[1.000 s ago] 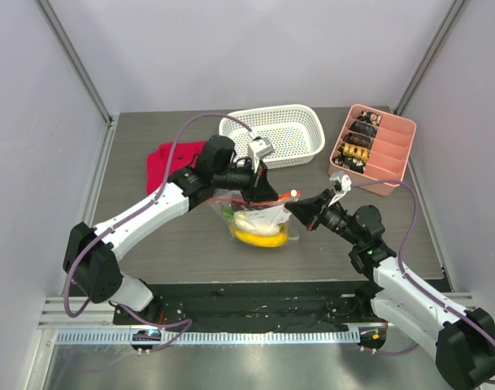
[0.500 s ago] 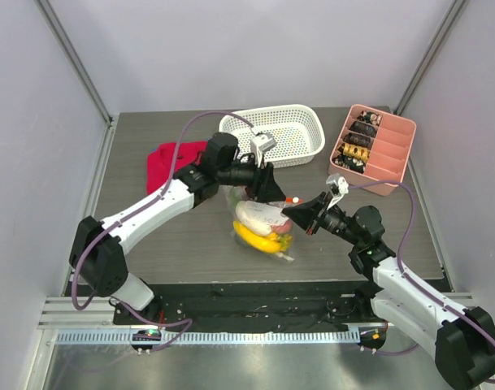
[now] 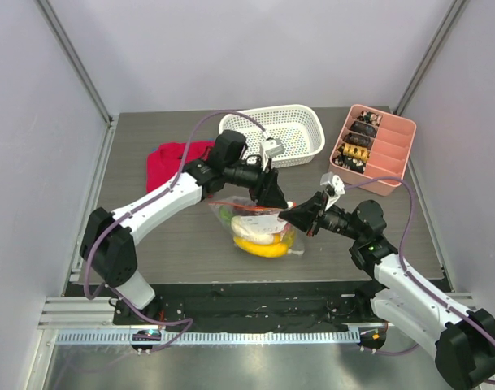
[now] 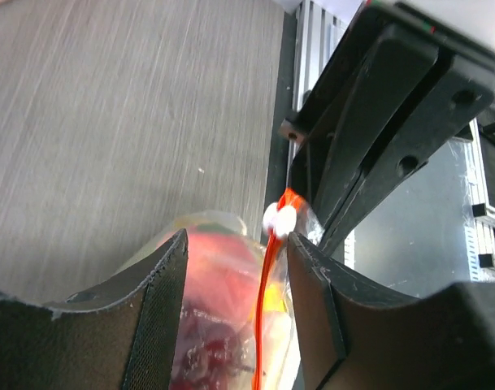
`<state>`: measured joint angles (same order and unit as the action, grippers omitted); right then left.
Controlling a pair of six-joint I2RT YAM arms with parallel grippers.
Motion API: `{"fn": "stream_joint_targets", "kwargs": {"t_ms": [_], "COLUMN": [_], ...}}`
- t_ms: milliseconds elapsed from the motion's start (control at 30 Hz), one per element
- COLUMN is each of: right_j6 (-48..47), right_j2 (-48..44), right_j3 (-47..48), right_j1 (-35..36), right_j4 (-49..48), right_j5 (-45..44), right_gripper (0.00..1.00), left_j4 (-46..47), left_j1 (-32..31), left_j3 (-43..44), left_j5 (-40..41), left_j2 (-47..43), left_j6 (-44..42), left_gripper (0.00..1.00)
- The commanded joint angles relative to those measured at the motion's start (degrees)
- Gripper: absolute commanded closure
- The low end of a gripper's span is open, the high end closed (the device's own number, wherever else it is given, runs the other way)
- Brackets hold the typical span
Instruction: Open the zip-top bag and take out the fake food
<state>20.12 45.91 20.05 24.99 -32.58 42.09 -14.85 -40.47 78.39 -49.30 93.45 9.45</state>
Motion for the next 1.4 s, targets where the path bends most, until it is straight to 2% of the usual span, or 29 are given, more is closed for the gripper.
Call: {"fn": "stream_joint_targets", "kwargs": {"t_ms": [0, 167, 400, 500, 533, 600, 633, 733, 767, 833, 867, 933, 1167, 1367], "right_j6": [-1.57, -2.36, -2.45, -2.45, -2.54, -2.37, -2.37, -2.28, -2.19, -1.05, -0.96, -0.09, 0.79, 1.49], "right_j2": [-0.12, -0.3, -0.38, -0.03, -0.03, -0.03, -0.03, -0.56, -0.82, -1.79, -2.22, -2.49, 2.42, 6.91], "right_j3": [3.15, 3.06, 3.67, 4.2, 4.29, 4.2, 4.2, 4.03, 4.03, 4.03, 4.03, 4.03, 6.23, 7.64], "right_j1": [0.05, -0.03, -0.03, -0.03, 0.05, -0.03, -0.03, 0.06, -0.03, -0.03, 0.05, -0.03, 0.05, -0.03], "right_j4": [-3.63, -2.84, -2.58, -2.58, -2.49, -2.4, -2.14, -0.04, 0.75, 2.59, 2.78, 2.7, 1.12, -2.03], "right_j5": [2.03, 2.48, 2.82, 3.09, 3.18, 3.09, 2.74, 0.28, -1.81, -3.93, -5.51, -7.63, -5.96, -0.52], "right_gripper": [0.99, 0.99, 0.99, 0.99, 0.99, 0.99, 0.99, 0.95, 0.83, 0.7, 0.58, 0.51, 0.49, 0.48], "left_j4": [0.35, 1.84, 0.7, 1.05, 1.14, 0.53, 0.09, -0.27, -0.18, 1.83, 3.58, 8.41, 8.61, 8.79], "left_j1": [0.04, 0.13, -0.05, -0.31, -0.31, -0.4, -0.31, -0.4, -0.31, -0.31, -0.31, -0.31, -0.58, -0.58], "left_j3": [-3.85, -6.23, -6.58, -6.76, -6.93, -6.85, -6.24, -6.06, -6.23, -7.63, -8.51, -11.85, -13.0, -13.26], "left_j5": [-1.59, -3.08, -3.87, -3.97, -3.53, -1.69, -0.81, 4.9, 6.48, 10.18, 10.53, 10.89, 9.31, 8.61], "left_j2": [-4.94, -6.26, -4.24, -4.59, -4.94, -6.08, -6.52, -9.15, -9.95, -12.83, -13.9, -16.79, -17.6, -18.21], "left_j6": [-1.37, 0.3, 0.92, 1.09, 1.35, 1.36, 1.18, 1.71, 2.23, 2.85, 3.55, 4.96, 6.02, 6.28], "left_gripper": [0.48, 0.49, 0.57, 0.68, 0.79, 0.85, 0.99, 1.0, 1.0, 1.0, 1.0, 1.0, 1.0, 1.0]}}
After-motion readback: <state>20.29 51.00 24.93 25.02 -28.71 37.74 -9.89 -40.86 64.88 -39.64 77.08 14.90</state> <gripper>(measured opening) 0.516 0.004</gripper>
